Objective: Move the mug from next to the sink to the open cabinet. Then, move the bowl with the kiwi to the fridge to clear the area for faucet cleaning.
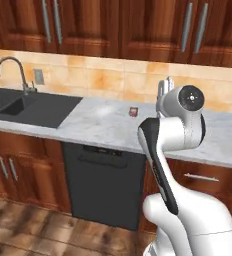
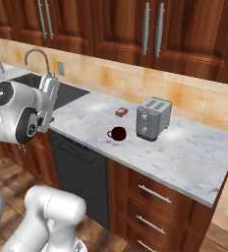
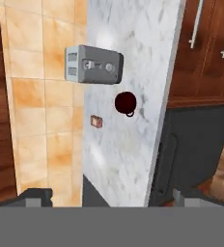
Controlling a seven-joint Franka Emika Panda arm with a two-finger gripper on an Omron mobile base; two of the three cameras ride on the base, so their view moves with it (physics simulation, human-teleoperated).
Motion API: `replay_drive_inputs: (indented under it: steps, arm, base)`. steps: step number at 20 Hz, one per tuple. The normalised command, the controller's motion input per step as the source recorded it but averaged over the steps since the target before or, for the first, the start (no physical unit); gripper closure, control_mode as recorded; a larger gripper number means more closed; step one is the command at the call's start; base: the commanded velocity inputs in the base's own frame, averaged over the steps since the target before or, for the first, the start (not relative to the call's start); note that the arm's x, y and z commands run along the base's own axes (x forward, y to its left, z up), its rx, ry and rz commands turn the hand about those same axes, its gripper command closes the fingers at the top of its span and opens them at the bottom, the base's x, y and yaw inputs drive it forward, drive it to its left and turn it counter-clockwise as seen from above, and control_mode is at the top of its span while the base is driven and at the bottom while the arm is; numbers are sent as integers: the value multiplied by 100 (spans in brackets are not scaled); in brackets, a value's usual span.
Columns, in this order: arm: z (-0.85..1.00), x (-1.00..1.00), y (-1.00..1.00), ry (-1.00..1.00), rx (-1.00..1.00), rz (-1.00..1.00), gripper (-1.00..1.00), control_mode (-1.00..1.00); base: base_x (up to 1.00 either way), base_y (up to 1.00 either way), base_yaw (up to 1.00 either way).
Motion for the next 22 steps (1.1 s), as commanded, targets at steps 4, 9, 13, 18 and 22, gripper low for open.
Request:
replay_drive_inputs:
  steps: [4, 9, 13, 18, 22]
  arm:
    - [0, 0, 0, 0, 0, 0, -100, 100]
    - [0, 0, 0, 0, 0, 0, -100, 100]
    - [0, 0, 0, 0, 0, 0, -100, 100]
    - [0, 0, 0, 0, 0, 0, -100, 100]
    - [0, 0, 0, 0, 0, 0, -100, 100]
  base:
    - [44, 9, -67]
    - [73, 41, -29]
    - [36, 77, -39]
    - [-10, 63, -67]
    - [49, 58, -44]
